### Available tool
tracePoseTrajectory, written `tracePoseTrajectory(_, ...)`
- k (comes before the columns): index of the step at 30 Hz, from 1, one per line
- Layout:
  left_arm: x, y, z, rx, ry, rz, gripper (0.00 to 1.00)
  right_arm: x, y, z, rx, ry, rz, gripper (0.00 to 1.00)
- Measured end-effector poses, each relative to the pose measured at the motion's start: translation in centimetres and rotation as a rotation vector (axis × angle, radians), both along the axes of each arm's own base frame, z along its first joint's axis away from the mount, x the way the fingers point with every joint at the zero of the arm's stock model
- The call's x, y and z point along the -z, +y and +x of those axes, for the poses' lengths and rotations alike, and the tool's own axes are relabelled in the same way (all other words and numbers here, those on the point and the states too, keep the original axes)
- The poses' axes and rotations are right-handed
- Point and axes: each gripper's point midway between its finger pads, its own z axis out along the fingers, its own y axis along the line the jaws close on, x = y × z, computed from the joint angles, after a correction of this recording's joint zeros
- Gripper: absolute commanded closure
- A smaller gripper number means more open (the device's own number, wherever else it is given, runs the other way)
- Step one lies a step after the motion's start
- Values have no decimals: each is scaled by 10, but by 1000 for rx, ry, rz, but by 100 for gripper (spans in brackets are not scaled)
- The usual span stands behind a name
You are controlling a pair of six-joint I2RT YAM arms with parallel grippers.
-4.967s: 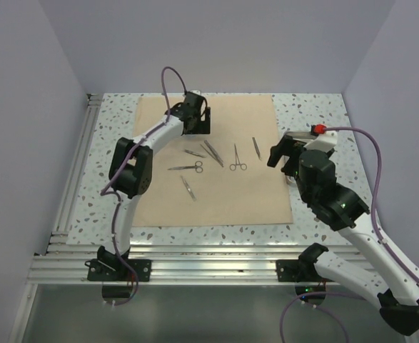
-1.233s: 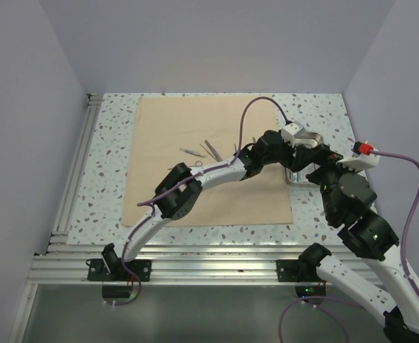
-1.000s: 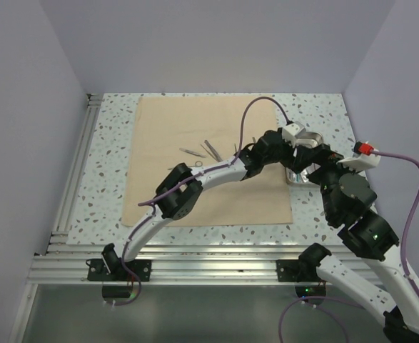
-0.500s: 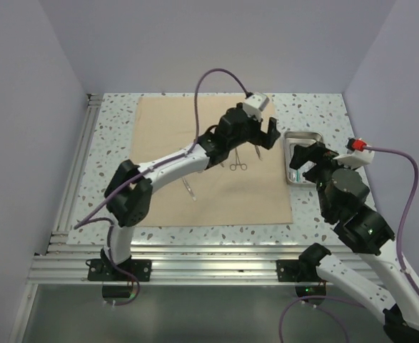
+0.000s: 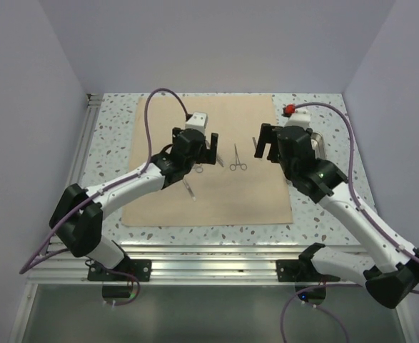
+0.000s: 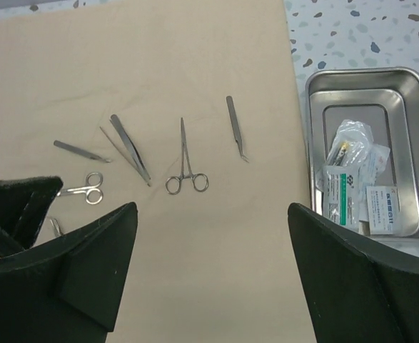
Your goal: Prepare the surgical pack
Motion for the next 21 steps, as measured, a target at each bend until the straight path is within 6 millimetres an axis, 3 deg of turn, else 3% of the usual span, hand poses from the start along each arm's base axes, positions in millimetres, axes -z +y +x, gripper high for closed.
tracePoseTrajectory(6, 51, 64, -37, -92, 80, 90, 0, 31, 8, 33, -27, 115, -54, 11)
tracePoseTrajectory(10, 63, 99, -51, -146, 96, 91, 0, 56, -2, 56, -26, 196, -53, 12)
tracePoseTrajectory(13, 58, 112, -55, -176, 75, 54, 0, 77, -14, 76, -16, 257, -43, 13)
tracePoseTrajectory(16, 53, 112, -58, -178, 43, 3, 0, 99, -21, 92, -28, 317, -44, 14)
tracePoseTrajectory(21, 67, 117, -71, -182, 31, -56, 0, 130, -13, 106, -79, 386, -62, 24)
